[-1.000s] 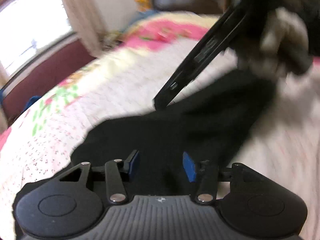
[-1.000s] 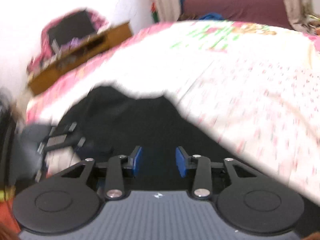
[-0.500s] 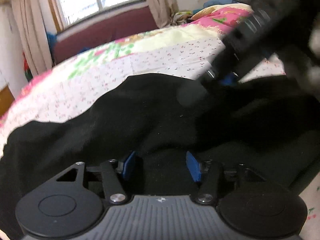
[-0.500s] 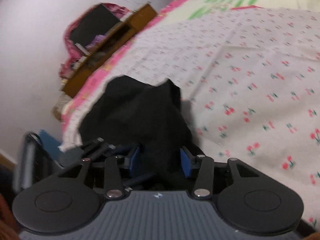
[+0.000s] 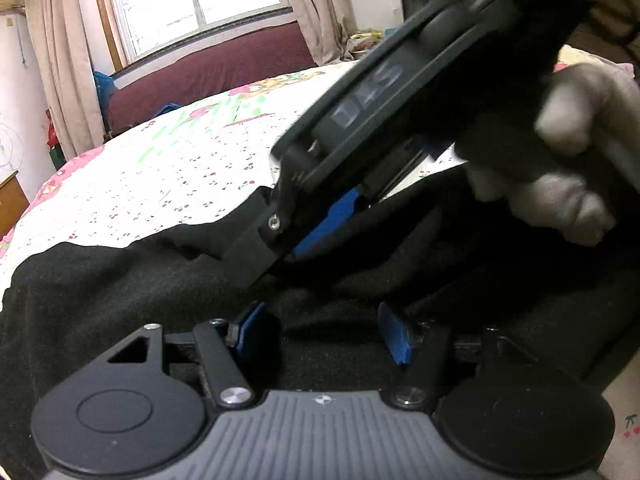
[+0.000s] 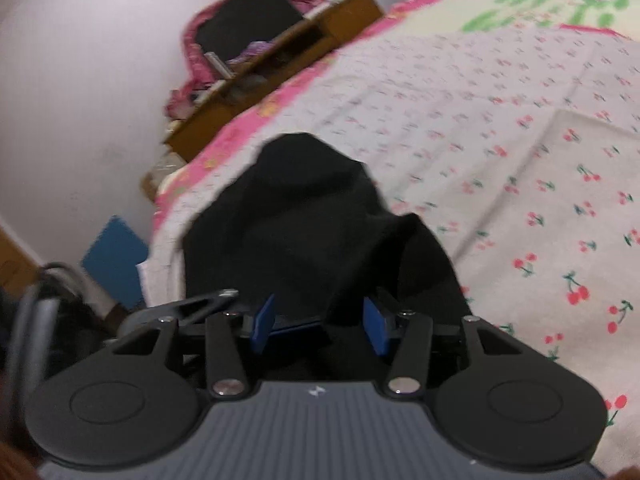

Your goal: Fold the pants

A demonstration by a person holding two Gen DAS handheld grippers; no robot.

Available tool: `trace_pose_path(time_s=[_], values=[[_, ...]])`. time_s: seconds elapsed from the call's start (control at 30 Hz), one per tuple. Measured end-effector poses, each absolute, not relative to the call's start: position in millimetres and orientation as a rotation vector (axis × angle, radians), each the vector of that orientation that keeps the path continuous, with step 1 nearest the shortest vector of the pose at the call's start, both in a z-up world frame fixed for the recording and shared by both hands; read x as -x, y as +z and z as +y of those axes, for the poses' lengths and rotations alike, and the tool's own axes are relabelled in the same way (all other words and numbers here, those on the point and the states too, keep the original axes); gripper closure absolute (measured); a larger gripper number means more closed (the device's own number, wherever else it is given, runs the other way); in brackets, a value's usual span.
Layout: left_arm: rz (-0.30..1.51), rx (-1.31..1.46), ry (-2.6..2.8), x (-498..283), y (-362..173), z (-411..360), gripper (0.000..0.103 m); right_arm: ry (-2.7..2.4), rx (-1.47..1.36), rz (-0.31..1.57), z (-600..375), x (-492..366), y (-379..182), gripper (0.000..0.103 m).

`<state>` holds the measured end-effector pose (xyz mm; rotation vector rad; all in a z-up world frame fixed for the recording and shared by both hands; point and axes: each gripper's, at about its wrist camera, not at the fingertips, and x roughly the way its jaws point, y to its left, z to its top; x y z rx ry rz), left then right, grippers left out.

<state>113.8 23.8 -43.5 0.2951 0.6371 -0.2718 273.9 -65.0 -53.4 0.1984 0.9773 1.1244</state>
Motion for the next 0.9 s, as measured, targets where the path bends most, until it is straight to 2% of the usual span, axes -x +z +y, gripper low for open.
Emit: trace_pose_path(time_s=[0.27, 0.47, 0.5, 0.57, 0.73, 0.87, 0.9], values=[[0.635, -0.287, -0.281, -111, -45, 32, 0.028, 1.001, -0.306, 0.986, -58, -294, -65, 0.054], [0.621, -0.293, -0.289, -113, -49, 35, 0.026, 0.806, -0.583, 0.904, -85, -336, -67, 0.062], [0.619, -0.295, -0.287, -113, -50, 34, 0.025, 0.736, -0.586, 0.880, -95, -343, -66, 0.067], [0.614, -0.301, -0.282, -111, -51, 33, 0.022, 0.615, -0.603, 0.876, -112, -350, -62, 0.067], [0.608, -0.305, -0.275, -107, -51, 31, 0.020, 0.673, -0.520, 0.797, -133, -284, -22, 0.068], [0.596, -0.326, -0.267, -101, -50, 25, 0.020, 0.614, -0.505, 0.884, -150, -212, -42, 0.067], [0.593, -0.334, -0.264, -99, -50, 24, 0.020, 0.549, -0.498, 0.905, -160, -203, -49, 0.073]])
